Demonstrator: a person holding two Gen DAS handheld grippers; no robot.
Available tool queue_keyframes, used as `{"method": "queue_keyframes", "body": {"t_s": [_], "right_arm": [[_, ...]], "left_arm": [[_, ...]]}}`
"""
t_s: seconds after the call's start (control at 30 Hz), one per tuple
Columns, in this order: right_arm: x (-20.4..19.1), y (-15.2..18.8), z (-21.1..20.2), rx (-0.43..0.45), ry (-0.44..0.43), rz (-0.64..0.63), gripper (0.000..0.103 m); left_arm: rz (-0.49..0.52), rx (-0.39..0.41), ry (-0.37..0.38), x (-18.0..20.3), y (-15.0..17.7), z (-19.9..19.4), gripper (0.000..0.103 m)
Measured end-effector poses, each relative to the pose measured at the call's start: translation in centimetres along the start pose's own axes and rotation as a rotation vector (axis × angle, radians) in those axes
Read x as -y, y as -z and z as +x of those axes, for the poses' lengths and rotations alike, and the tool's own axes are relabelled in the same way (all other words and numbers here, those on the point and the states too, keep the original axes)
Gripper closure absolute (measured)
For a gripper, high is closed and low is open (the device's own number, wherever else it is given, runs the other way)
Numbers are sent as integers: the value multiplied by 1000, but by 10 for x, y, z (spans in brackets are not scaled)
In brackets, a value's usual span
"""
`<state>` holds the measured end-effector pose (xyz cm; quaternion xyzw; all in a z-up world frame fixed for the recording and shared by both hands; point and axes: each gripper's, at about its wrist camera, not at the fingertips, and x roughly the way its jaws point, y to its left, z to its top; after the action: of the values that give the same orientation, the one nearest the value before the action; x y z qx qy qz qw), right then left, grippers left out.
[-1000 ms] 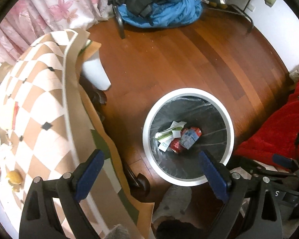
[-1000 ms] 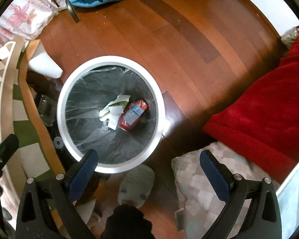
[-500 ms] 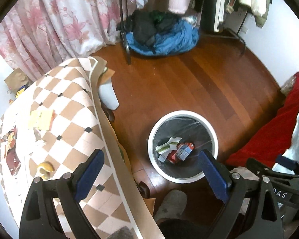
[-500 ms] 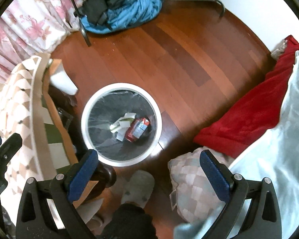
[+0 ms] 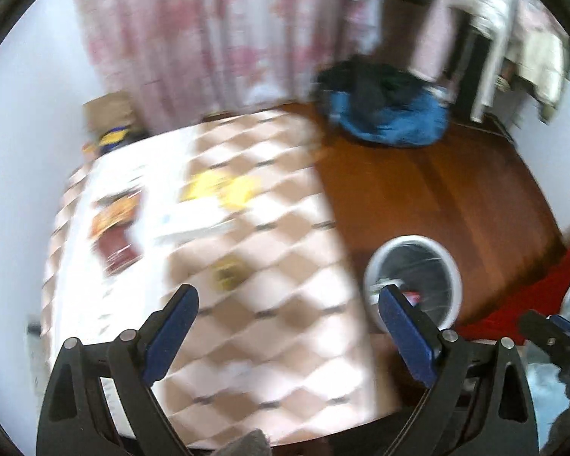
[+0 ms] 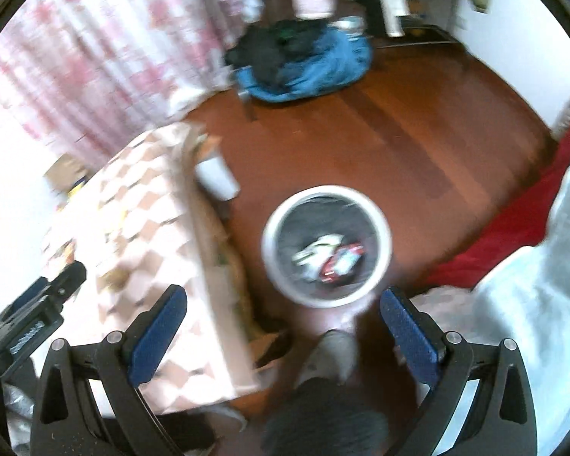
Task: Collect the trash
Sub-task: 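Grasp the brown wrapper with left tool while right tool grasps plastic cup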
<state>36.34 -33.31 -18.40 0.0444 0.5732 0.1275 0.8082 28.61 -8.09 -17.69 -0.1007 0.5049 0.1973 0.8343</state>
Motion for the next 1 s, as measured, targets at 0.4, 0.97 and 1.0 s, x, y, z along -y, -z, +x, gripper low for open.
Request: {"method": "queue_keyframes", "body": {"t_s": [0.4,0.97,1.0], "right_arm": [[-181,111,135,-267,-151,-175,17],[-262,99,179,-230,-76,-259,60],[-266,93,181,-229,-78,-252,60]], "left_arm": [[-159,-266,-209,-177,126,90,0],[-264,-258,-99,-234,59,122,0],[-292,-241,-80,-240,45,125,0]]}}
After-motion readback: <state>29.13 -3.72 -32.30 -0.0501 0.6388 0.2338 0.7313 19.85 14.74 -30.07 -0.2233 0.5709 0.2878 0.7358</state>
